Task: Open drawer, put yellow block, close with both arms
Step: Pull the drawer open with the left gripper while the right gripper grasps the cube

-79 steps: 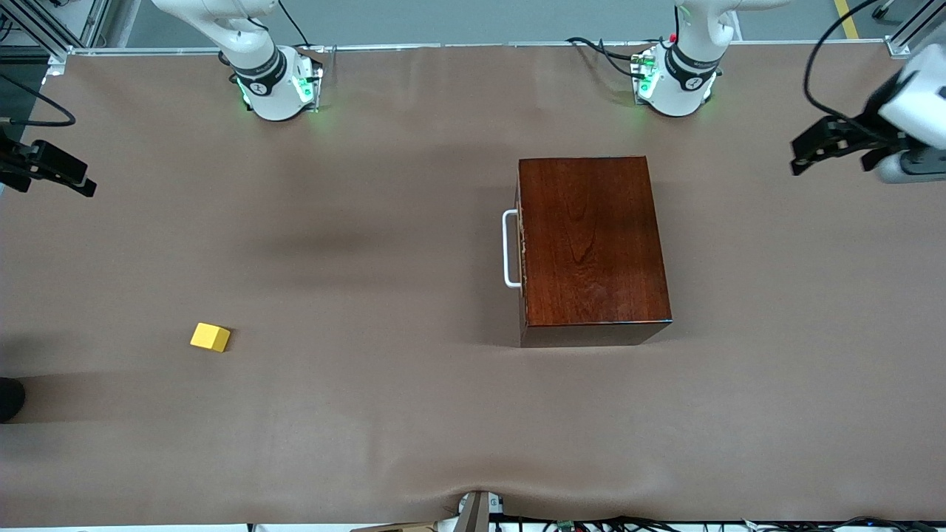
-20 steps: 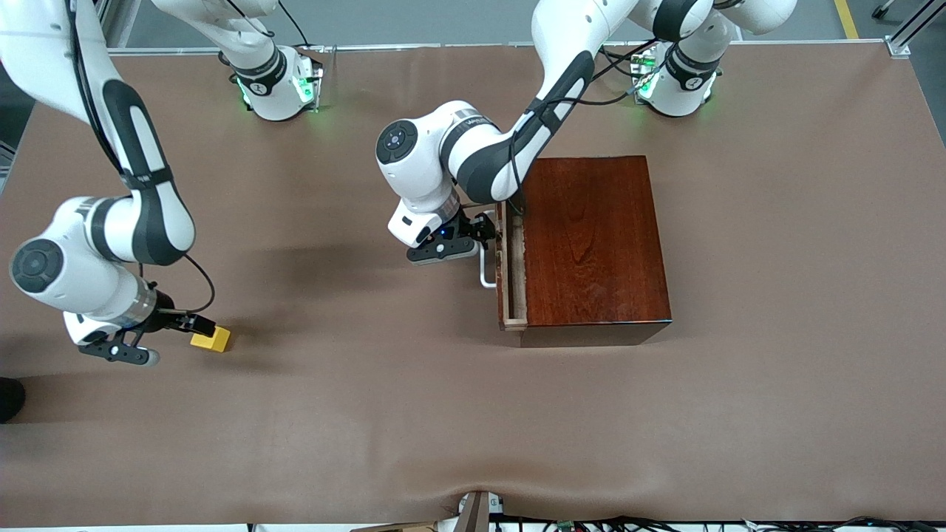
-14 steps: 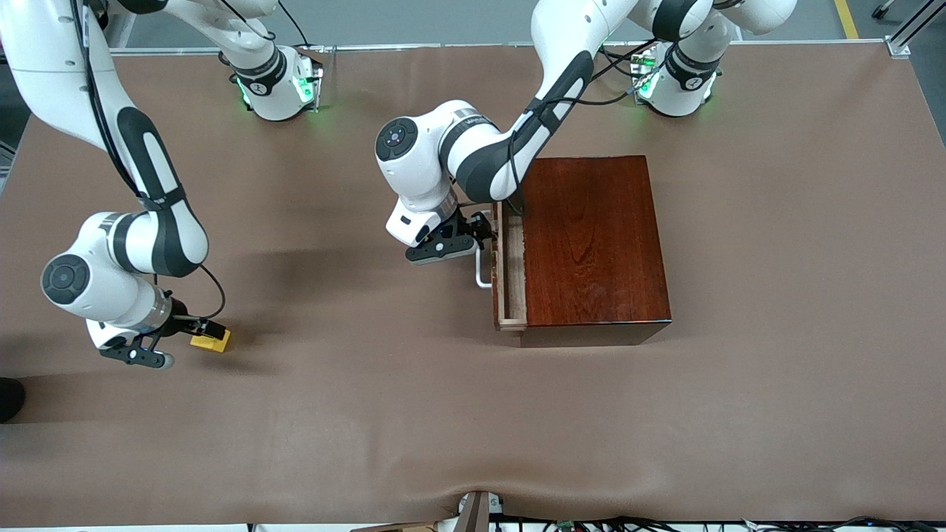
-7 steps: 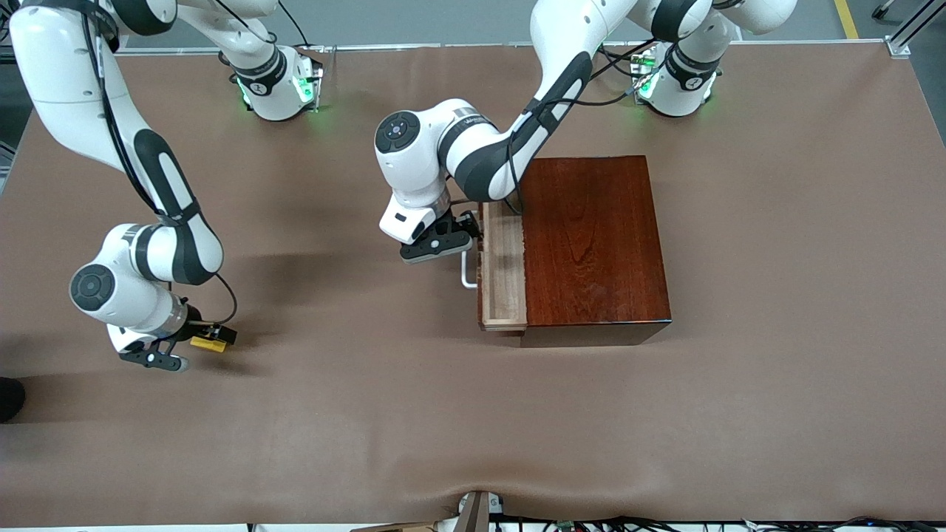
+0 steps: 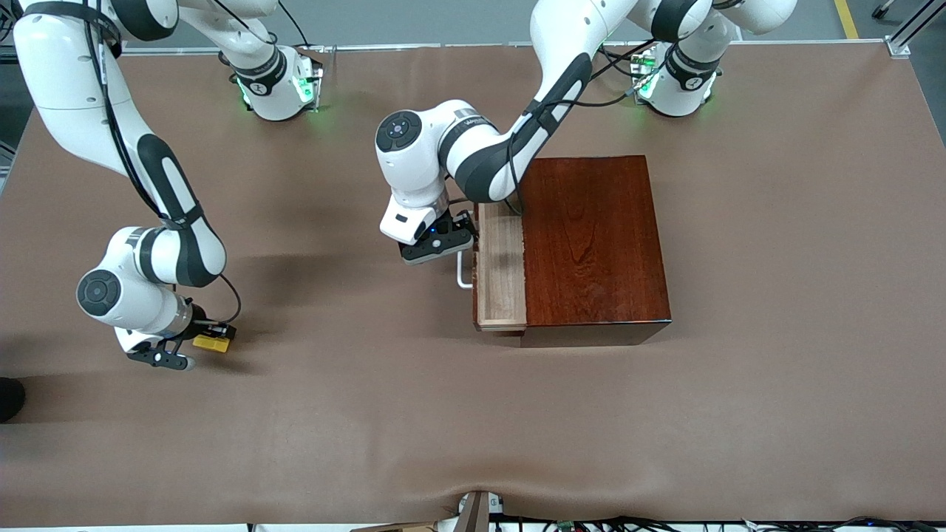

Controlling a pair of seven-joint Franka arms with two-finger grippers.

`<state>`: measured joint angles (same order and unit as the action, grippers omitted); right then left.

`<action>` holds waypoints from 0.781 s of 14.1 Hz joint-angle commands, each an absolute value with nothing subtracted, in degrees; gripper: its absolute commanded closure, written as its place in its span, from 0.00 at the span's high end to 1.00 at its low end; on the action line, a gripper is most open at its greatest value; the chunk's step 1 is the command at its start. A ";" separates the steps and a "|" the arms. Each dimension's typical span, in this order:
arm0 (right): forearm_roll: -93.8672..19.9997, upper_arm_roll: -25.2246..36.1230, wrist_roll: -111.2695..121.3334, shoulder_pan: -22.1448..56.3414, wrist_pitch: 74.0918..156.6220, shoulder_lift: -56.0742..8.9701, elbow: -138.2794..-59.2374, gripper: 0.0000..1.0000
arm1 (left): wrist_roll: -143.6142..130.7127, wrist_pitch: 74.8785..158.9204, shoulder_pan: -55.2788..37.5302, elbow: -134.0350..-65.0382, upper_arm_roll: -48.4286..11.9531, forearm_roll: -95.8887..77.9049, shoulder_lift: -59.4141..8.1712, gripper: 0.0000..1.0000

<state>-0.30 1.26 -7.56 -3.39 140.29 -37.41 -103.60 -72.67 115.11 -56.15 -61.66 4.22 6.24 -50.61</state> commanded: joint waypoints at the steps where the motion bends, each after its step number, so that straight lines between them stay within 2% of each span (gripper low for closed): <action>1: 0.79 0.53 -7.91 -3.43 139.13 -34.64 -102.66 0.00 | -75.23 121.72 -56.69 -58.71 2.55 3.60 -53.70 1.00; 8: 0.88 0.44 -3.70 0.88 127.02 -28.04 -98.62 0.00 | -75.59 122.87 -56.69 -58.80 2.64 2.90 -53.35 1.00; 11: 0.97 0.44 0.69 0.79 126.21 -25.41 -98.44 0.00 | -75.41 117.88 -56.52 -59.06 2.81 2.90 -52.12 1.00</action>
